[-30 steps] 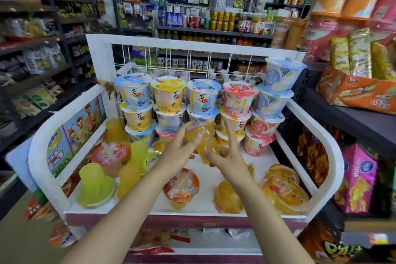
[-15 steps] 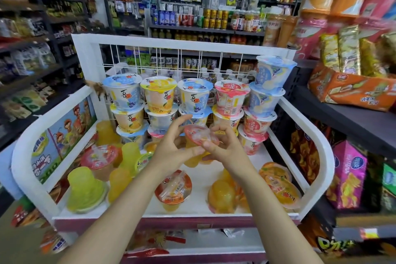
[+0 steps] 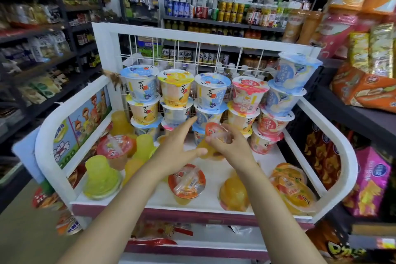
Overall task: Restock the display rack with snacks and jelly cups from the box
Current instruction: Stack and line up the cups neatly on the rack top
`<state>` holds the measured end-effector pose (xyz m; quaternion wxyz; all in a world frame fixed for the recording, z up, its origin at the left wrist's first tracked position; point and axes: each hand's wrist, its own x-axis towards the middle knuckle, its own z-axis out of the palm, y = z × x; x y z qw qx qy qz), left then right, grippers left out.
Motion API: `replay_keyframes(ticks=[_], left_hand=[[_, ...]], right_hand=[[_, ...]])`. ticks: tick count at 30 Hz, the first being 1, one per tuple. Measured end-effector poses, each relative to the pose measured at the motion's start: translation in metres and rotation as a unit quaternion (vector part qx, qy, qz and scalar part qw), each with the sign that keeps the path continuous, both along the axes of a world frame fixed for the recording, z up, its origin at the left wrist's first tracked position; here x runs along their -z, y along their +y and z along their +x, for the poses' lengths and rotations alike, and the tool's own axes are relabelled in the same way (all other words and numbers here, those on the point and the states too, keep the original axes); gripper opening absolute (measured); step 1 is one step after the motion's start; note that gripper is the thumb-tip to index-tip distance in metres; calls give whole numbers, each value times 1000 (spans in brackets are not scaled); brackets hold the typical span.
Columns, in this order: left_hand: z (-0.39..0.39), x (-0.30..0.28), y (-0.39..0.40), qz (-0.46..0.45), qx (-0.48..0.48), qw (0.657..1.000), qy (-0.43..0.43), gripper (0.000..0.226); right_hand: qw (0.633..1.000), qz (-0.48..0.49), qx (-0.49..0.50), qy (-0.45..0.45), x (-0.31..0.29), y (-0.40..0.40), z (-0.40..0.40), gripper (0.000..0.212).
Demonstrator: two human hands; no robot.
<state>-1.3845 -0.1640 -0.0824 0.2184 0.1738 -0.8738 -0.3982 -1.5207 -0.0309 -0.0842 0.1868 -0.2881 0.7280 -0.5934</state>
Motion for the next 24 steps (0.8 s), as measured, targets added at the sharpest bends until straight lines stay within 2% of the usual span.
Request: replay_keyframes(ticks=[3, 5, 8, 12, 14, 16, 19, 21, 22, 24], left_hand=[[23, 6, -17, -153, -38, 986, -52, 61], [34, 10, -25, -208, -43, 973, -96, 52], [44, 17, -32, -223, -48, 961, -159, 60], [50, 28, -40, -202, -35, 968, -147, 44], [52, 34, -43, -186, -30, 973, -137, 45], [54, 38, -43, -184, -31, 974, -126, 45], [55, 42, -45, -193, -35, 972, -130, 47], [55, 44, -47, -195, -32, 972, -129, 49], [54, 44, -48, -196, -29, 972, -129, 49], [54, 45, -49, -195, -26, 972, -127, 49]], right_hand=[[998, 55, 11, 29, 16, -8, -4, 80], [994, 94, 6, 58, 29, -15, -4, 87], [985, 143, 10, 99, 44, -26, -3, 93], [979, 173, 17, 106, 49, -30, -1, 93], [977, 185, 21, 106, 44, -26, 1, 87], [973, 177, 65, 134, 41, -19, 5, 79], [968, 75, 136, 198, 35, 1, 24, 49], [980, 21, 85, 181, 33, 10, 43, 29], [985, 34, 28, 166, 35, 11, 53, 30], [978, 103, -80, 161, 44, 11, 71, 53]])
